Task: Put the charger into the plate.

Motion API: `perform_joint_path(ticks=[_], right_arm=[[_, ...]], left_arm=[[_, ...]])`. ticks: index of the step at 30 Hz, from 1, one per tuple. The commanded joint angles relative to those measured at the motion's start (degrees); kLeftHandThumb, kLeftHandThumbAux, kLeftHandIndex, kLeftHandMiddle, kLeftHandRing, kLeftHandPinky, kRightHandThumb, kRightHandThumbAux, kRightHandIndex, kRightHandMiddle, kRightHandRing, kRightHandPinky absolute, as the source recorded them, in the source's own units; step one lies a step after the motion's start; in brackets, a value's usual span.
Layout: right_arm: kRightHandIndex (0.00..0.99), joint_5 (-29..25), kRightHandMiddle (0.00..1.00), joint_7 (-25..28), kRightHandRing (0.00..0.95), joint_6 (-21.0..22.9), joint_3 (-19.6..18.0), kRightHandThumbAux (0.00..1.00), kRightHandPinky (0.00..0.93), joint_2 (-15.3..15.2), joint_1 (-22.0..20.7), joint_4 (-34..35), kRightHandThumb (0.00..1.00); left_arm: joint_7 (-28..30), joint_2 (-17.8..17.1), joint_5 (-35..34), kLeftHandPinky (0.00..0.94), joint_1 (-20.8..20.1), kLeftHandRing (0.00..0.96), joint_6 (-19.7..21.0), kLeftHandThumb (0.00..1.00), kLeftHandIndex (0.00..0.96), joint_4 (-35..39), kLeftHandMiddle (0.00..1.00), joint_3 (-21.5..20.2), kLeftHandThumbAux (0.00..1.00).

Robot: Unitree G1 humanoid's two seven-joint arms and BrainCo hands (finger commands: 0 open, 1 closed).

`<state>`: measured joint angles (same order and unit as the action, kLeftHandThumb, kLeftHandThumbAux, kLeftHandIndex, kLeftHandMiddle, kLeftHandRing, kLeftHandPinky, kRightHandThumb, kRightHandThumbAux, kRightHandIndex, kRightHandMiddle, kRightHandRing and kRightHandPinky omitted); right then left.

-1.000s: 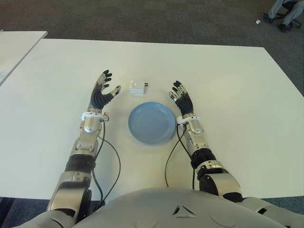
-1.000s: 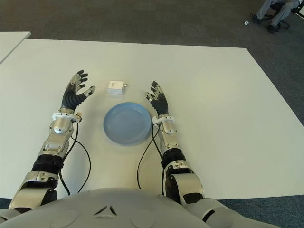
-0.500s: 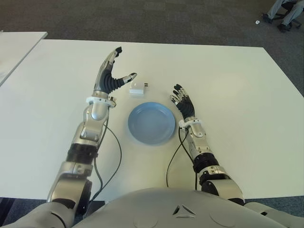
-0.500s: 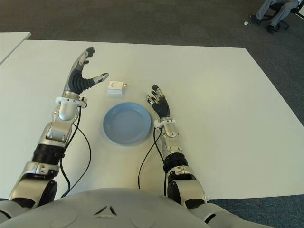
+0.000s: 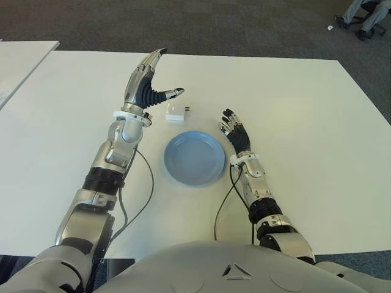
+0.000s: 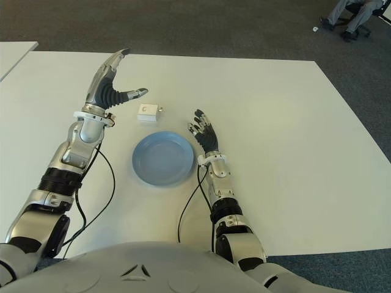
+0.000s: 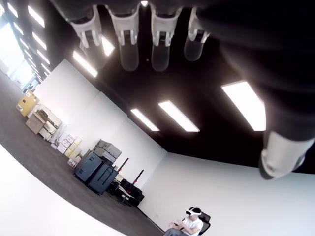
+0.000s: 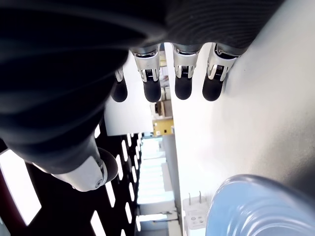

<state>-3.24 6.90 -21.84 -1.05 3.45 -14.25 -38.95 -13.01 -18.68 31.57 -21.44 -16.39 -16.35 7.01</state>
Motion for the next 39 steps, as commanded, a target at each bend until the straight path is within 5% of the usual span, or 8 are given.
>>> perform_joint_path(ticks=[1,8,20,39], right_arm=[[0.027,-0.17,0.092,-0.14,0.055,2.33,0.24,0.676,0.026,0.79,1.09,0.25,0.0],[0.029,-0.1,0.097,-0.31,0.058,2.74,0.27,0.669,0.022,0.78,1.28,0.72,0.0],[0.035,-0.33,0.102,0.16,0.062,3.37,0.61,0.687,0.031,0.67,2.36,2.56,0.0],[0.02,0.07,0.117,0.61,0.076,3.52,1.34,0.636,0.022,0.0,4.47,6.01,0.0]], left_arm=[[-0.65,-1.35,2.77,0.15,-1.3,0.115,-0.46,0.291,0.038,-1.82,0.109,1.94,0.553],[-0.36,-1.65,4.76,0.155,-3.27,0.109,-0.24,0.283,0.041,-5.22,0.099,4.17,0.565],[-8.66,-1.76,15.5,0.126,-17.26,0.121,-5.18,0.167,0.052,-42.62,0.126,17.78,0.688],[-10.34,-3.44,20.67,0.094,-17.43,0.061,-7.77,0.002,0.039,-52.37,0.072,29.69,0.818]])
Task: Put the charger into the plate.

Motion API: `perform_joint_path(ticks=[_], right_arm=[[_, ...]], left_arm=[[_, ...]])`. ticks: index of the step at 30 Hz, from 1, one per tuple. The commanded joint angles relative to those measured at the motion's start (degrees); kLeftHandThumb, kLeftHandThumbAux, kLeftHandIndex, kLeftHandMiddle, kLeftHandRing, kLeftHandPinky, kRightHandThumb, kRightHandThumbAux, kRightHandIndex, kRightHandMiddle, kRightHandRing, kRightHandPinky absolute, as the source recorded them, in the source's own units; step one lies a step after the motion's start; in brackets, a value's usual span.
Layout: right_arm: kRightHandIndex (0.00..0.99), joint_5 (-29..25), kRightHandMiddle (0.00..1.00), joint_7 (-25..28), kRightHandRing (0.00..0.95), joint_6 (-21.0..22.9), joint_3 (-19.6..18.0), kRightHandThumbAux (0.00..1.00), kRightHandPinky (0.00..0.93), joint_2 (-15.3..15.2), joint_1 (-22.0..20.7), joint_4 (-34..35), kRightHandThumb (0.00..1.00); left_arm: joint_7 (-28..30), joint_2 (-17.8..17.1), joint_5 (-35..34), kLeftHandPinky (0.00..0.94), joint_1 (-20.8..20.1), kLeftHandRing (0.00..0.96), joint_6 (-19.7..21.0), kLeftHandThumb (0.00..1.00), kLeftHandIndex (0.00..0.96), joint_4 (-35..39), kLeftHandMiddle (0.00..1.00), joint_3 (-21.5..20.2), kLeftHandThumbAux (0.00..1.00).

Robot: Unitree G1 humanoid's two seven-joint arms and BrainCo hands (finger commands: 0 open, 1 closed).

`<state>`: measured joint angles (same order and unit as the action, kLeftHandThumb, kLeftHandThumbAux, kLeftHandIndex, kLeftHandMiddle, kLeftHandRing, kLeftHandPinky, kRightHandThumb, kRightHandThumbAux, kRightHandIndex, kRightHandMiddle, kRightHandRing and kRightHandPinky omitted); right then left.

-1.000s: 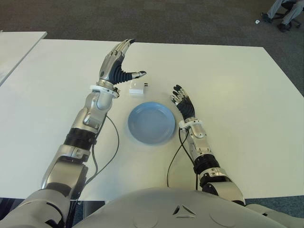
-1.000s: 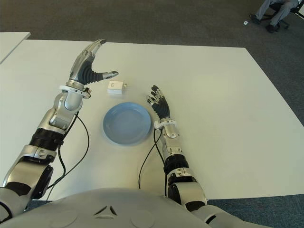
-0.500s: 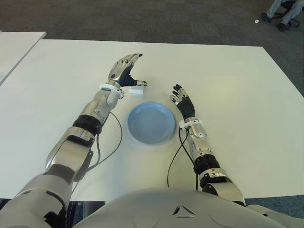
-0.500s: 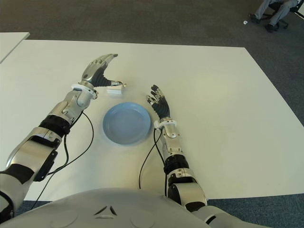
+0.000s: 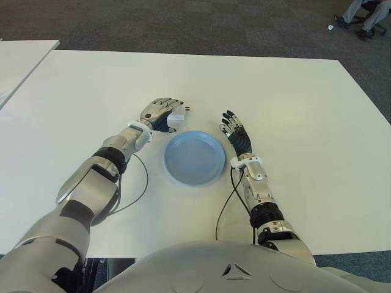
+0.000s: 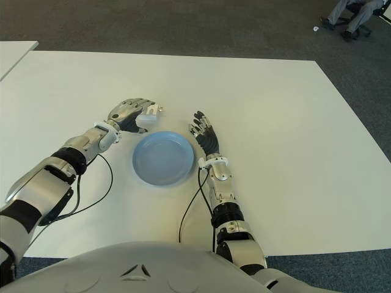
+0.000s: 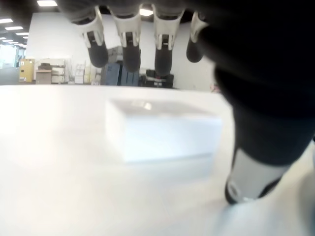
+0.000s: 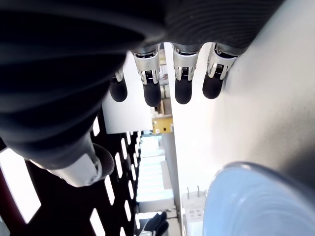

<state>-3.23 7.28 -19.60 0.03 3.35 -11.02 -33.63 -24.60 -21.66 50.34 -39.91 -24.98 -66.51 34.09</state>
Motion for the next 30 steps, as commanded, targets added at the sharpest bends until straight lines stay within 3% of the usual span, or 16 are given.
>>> perform_joint_path(ticks=[1,15,30], right_arm=[[0.019,0.01,0.115,0.36,0.074,1.26,0.27,0.636,0.022,0.03,1.29,0.75,0.0],[0.013,-0.4,0.103,1.4,0.07,1.74,-0.02,0.653,0.029,-0.46,1.6,1.53,0.0],[0.016,-0.41,0.113,0.98,0.074,3.13,-0.36,0.628,0.021,-0.36,1.77,2.47,0.0]], left_arm=[[1.71,-0.46,1.85,0.095,1.14,0.06,0.84,0.001,0.038,-2.48,0.069,3.01,0.817],[5.66,-0.86,1.21,0.117,2.73,0.077,0.93,0.0,0.033,-4.3,0.077,5.64,0.799],[5.13,-2.53,1.47,0.15,4.98,0.107,0.52,0.0,0.023,-4.23,0.098,7.83,0.77]])
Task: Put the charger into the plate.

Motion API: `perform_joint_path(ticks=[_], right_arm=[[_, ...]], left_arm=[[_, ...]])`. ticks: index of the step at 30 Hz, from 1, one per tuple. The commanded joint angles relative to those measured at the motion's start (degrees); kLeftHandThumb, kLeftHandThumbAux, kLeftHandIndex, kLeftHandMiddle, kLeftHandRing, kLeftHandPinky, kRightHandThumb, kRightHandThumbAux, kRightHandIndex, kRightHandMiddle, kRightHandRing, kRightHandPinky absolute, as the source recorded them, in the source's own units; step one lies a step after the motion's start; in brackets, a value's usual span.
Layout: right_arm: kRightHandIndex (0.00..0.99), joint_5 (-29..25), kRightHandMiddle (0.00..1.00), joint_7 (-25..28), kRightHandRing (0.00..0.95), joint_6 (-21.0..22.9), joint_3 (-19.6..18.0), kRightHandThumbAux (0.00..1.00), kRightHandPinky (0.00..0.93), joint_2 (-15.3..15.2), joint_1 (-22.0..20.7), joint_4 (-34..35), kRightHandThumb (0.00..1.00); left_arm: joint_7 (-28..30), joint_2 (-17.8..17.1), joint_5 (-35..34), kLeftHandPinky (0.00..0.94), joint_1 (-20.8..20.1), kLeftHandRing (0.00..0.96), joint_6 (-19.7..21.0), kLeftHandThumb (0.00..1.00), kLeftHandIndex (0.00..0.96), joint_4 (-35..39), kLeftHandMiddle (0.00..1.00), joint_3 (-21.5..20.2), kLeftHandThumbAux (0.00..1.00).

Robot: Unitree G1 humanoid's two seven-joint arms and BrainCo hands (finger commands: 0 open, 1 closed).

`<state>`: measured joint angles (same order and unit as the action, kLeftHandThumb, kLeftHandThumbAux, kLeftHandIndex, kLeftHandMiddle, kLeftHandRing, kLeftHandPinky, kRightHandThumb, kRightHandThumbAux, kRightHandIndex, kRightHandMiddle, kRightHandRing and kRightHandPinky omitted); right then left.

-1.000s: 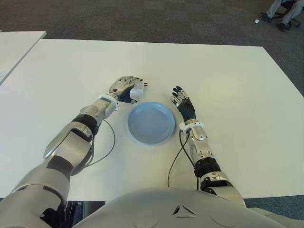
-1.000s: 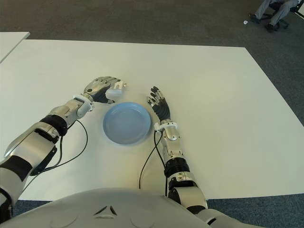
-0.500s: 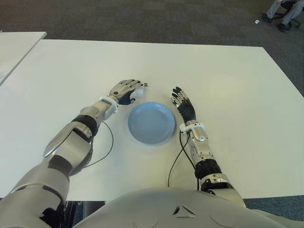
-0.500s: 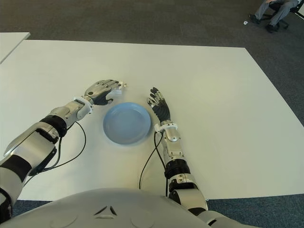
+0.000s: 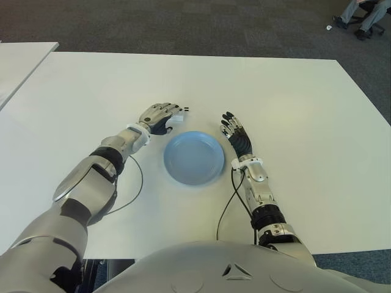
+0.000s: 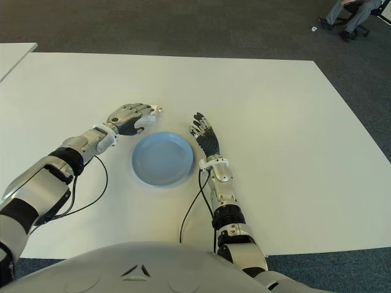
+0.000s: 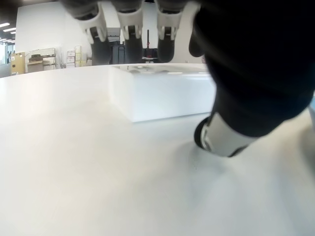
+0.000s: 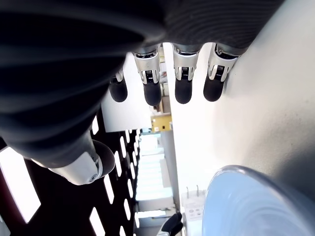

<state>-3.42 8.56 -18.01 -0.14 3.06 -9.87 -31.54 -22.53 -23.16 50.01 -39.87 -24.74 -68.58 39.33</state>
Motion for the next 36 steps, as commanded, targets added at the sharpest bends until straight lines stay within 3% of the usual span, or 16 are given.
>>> perform_joint_path(ticks=[1,16,23,28,31,36], right_arm=[[0.016,-0.19,0.114,-0.35,0.074,1.59,-0.2,0.628,0.022,-0.05,0.64,0.43,0.0],[0.011,0.24,0.118,-1.12,0.078,1.71,0.03,0.636,0.015,0.18,0.73,0.85,0.0],[0.019,0.39,0.124,-1.77,0.083,1.64,0.08,0.633,0.026,0.45,0.7,0.75,0.0],[0.022,0.4,0.13,-2.07,0.089,1.45,0.06,0.629,0.024,0.52,0.58,0.28,0.0],[0.023,0.38,0.135,-2.09,0.092,1.37,0.04,0.623,0.022,0.45,0.52,0.17,0.0],[0.024,0.29,0.14,-2.08,0.095,1.28,-0.03,0.618,0.019,0.36,0.35,-0.05,0.0]], left_arm=[[2.87,-1.29,1.8,0.149,5.17,0.109,0.08,0.0,0.023,-2.09,0.099,2.65,0.769],[1.85,-6.27,1.84,0.128,7.95,0.102,-3.25,0.0,0.025,0.99,0.096,2.89,0.748],[0.95,-14.96,2.33,0.121,11.89,0.101,-8.74,0.0,0.032,8.07,0.101,2.67,0.737],[4.19,-23.08,1.16,0.124,14.31,0.106,-12.65,0.0,0.04,17.46,0.11,0.57,0.729],[7.05,-26.76,0.28,0.119,15.94,0.1,-13.36,0.0,0.041,22.82,0.107,-1.06,0.722],[10.42,-30.03,-0.62,0.103,18.34,0.088,-12.95,0.0,0.037,27.2,0.098,-3.62,0.71]])
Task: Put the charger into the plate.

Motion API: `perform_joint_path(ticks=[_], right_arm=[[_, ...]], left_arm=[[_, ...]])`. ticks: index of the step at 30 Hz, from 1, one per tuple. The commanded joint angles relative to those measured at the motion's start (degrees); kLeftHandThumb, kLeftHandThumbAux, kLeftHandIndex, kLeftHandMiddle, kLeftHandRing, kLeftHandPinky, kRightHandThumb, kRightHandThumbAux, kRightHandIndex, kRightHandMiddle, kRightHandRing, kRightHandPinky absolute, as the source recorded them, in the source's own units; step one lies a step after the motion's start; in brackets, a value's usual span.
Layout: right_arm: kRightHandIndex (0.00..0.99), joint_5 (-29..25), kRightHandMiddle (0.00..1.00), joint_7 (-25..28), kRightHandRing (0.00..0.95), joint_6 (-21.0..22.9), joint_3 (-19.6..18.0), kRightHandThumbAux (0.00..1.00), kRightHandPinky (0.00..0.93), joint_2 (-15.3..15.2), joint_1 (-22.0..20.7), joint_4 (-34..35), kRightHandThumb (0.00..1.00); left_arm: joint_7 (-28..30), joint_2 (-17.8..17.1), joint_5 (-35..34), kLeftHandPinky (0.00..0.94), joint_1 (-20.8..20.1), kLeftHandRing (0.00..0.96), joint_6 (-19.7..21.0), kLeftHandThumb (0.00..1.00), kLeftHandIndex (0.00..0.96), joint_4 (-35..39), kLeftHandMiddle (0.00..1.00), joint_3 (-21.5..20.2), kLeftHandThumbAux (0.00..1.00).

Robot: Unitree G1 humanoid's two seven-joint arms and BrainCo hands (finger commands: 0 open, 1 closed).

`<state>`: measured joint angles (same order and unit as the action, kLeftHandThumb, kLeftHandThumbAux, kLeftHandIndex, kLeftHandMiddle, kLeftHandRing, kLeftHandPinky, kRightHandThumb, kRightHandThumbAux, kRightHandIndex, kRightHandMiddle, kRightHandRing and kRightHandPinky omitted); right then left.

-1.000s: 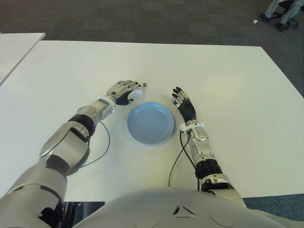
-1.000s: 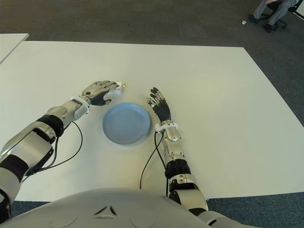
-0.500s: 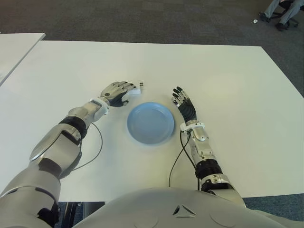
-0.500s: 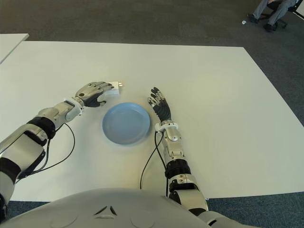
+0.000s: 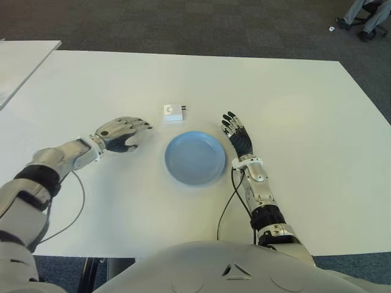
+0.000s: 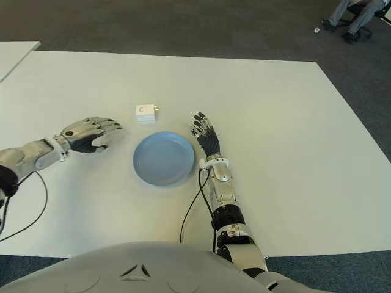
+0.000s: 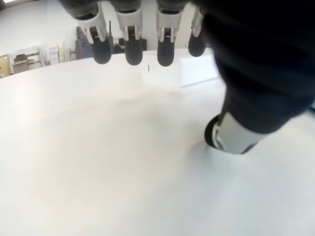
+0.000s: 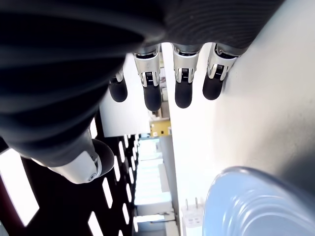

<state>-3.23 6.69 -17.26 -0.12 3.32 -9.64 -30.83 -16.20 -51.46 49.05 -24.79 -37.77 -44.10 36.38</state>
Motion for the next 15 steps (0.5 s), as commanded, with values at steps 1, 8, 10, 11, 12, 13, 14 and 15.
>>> perform_joint_path(ticks=[1,8,10,11,12,13,14,15], right_arm=[[0.024,0.09,0.142,-0.21,0.097,0.5,-0.07,0.618,0.018,0.09,0.06,-0.85,0.0],[0.024,-0.1,0.154,-0.12,0.108,0.07,-0.25,0.63,0.017,0.13,-0.28,-1.43,0.0],[0.024,-0.15,0.155,-0.08,0.109,0.0,-0.29,0.633,0.017,0.13,-0.27,-1.43,0.0],[0.024,-0.18,0.156,-0.07,0.11,-0.03,-0.31,0.635,0.017,0.13,-0.25,-1.42,0.0],[0.024,-0.21,0.157,-0.06,0.11,-0.05,-0.33,0.636,0.017,0.13,-0.22,-1.37,0.0],[0.024,-0.25,0.157,-0.06,0.11,-0.1,-0.38,0.637,0.016,0.13,-0.31,-1.52,0.0],[0.023,-0.28,0.157,-0.07,0.111,-0.08,-0.43,0.637,0.016,0.13,-0.36,-1.61,0.0],[0.023,-0.3,0.158,-0.09,0.111,-0.08,-0.47,0.638,0.017,0.13,-0.4,-1.68,0.0]], left_arm=[[4.35,-2.08,0.34,0.096,3.53,0.084,0.17,0.0,0.036,2.86,0.095,-1.01,0.705],[3.75,-4.85,0.07,0.078,6.77,0.073,-0.61,0.0,0.038,5.04,0.087,-3.8,0.683],[3.75,-5.56,-0.3,0.078,8.06,0.072,-0.85,0.0,0.039,6.35,0.087,-4.72,0.68],[3.77,-5.86,-0.45,0.079,8.68,0.072,-0.95,0.0,0.04,6.98,0.087,-5.17,0.677],[3.75,-6.38,-0.8,0.079,9.64,0.072,-1.18,0.0,0.04,7.98,0.087,-5.78,0.676],[3.77,-6.65,-0.98,0.079,10.23,0.072,-1.31,0.0,0.041,8.59,0.087,-6.21,0.676],[3.87,-7.09,-1.33,0.08,11.09,0.072,-1.48,0.0,0.042,9.53,0.087,-6.82,0.677],[4.02,-7.37,-1.54,0.077,11.76,0.071,-1.57,0.0,0.042,10.24,0.087,-7.38,0.677]])
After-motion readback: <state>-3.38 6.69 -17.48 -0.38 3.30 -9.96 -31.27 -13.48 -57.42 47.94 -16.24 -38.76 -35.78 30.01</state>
